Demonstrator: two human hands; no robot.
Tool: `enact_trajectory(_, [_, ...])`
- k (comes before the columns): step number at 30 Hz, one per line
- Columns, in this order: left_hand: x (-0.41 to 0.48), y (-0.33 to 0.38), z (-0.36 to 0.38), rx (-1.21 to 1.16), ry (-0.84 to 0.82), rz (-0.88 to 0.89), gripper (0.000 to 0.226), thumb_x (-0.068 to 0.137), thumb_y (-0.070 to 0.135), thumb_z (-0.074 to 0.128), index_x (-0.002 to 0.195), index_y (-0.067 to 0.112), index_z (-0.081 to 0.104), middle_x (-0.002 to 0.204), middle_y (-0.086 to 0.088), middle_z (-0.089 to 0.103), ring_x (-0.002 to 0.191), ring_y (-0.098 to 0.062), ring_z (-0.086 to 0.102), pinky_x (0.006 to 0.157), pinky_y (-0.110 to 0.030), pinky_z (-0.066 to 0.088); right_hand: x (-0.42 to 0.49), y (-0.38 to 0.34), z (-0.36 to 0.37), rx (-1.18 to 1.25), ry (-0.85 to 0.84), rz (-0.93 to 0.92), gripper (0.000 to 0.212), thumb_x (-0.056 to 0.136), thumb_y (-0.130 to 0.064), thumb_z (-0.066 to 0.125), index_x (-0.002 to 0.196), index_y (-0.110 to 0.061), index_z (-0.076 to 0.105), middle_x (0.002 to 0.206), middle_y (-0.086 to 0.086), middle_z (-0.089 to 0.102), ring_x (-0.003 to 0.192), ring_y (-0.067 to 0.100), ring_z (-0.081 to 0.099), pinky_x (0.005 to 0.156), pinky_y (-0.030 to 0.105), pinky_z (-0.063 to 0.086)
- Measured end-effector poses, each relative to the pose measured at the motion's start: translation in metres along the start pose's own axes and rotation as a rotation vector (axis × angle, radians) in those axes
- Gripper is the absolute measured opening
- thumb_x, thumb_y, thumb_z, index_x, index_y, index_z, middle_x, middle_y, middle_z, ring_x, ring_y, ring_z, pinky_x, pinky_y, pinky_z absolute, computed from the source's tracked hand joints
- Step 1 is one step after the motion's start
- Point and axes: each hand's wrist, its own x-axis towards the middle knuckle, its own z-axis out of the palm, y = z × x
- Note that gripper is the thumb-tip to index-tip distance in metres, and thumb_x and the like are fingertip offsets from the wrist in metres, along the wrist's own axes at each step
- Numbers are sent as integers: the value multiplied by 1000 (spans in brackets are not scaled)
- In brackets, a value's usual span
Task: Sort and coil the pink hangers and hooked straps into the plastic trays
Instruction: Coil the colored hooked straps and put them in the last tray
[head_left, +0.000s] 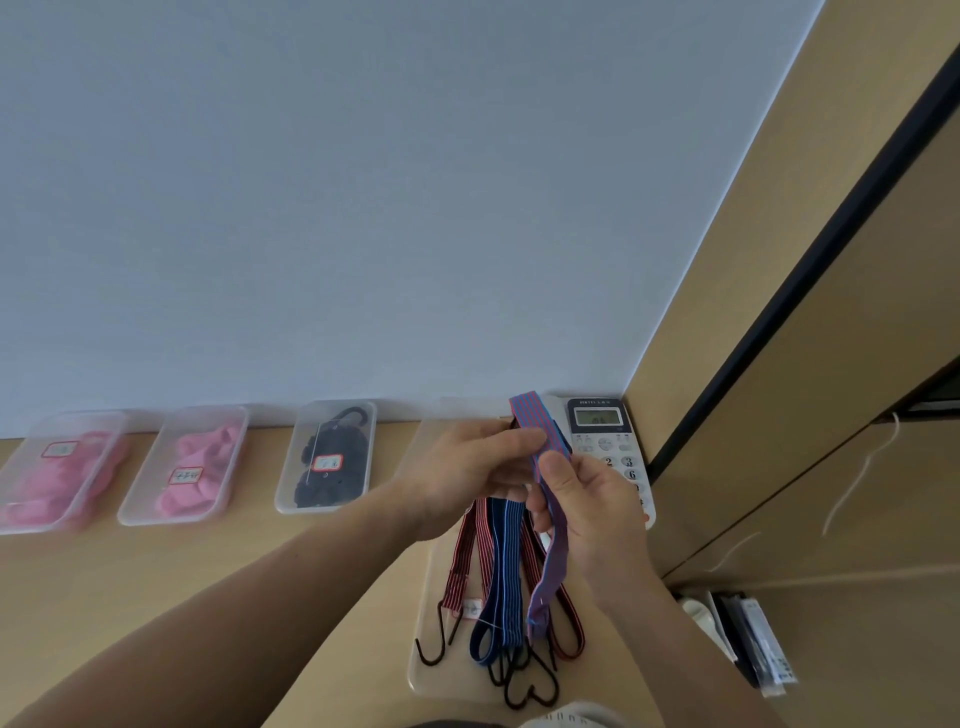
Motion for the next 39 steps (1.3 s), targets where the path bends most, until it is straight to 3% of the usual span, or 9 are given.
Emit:
enact_trajectory(5, [6,-1,-2,34,177,107,34,82,23,68,113,9,62,97,-8,75,80,-20,68,77,-33,55,-2,3,-2,-122,37,7,42,73,-58,68,64,-18,67,53,7,63,42,18,53,45,28,45])
enact_trajectory(10, [6,-2,-5,304,253,213,53,79,33,71,128,24,53,111,3,73,93,-19,73,91,-50,55,-3,1,-2,-125,61,25,47,78,-56,62,68,-10,65,53,10,61,43,19,53,44,27,44])
enact_trajectory(16, [5,-11,-3,687,282,373,49,84,42,60,131,34,48,117,15,68,98,0,68,82,-37,57,-4,-4,-1,-22,63,82,51,82,-64,60,63,-17,65,52,13,59,39,19,50,40,24,41])
enact_trajectory(22, [7,-14,-2,1024,313,639,37,94,26,59,130,20,55,104,9,70,88,-7,64,73,-34,54,-3,-7,0,-33,62,115,62,65,-79,55,64,-19,71,54,12,62,39,20,51,42,25,40])
enact_trajectory(28, [10,-20,-10,1220,301,791,52,81,-7,63,130,9,62,137,-7,60,112,-23,67,81,-40,59,-2,-7,0,-19,31,140,58,64,-72,64,70,-14,73,59,12,64,49,19,55,48,29,45])
enact_trajectory(31, [9,-20,-14,1002,241,618,66,78,2,54,141,21,51,149,1,47,123,-15,59,91,-38,55,-4,-12,-2,61,-1,107,45,74,-53,68,76,-8,67,64,11,64,52,18,53,52,27,44])
enact_trajectory(34, [9,-15,-10,429,302,227,72,79,27,54,149,27,37,140,8,56,120,-10,60,102,-41,48,-6,-17,-2,44,-47,80,38,80,-37,69,91,-1,64,70,9,68,55,15,55,52,23,46])
enact_trajectory(36, [12,-9,-11,134,269,55,59,79,39,60,132,12,57,112,-6,71,97,-20,69,96,-49,50,-8,-19,0,26,-66,54,34,79,-31,74,92,-2,65,72,9,69,55,13,55,52,22,48])
enact_trajectory(39, [6,0,-7,52,122,5,39,87,42,60,100,6,68,88,-17,70,70,-25,63,80,-45,49,-11,-18,3,-22,-79,42,33,71,-31,67,92,-6,65,71,7,70,55,14,55,51,28,48])
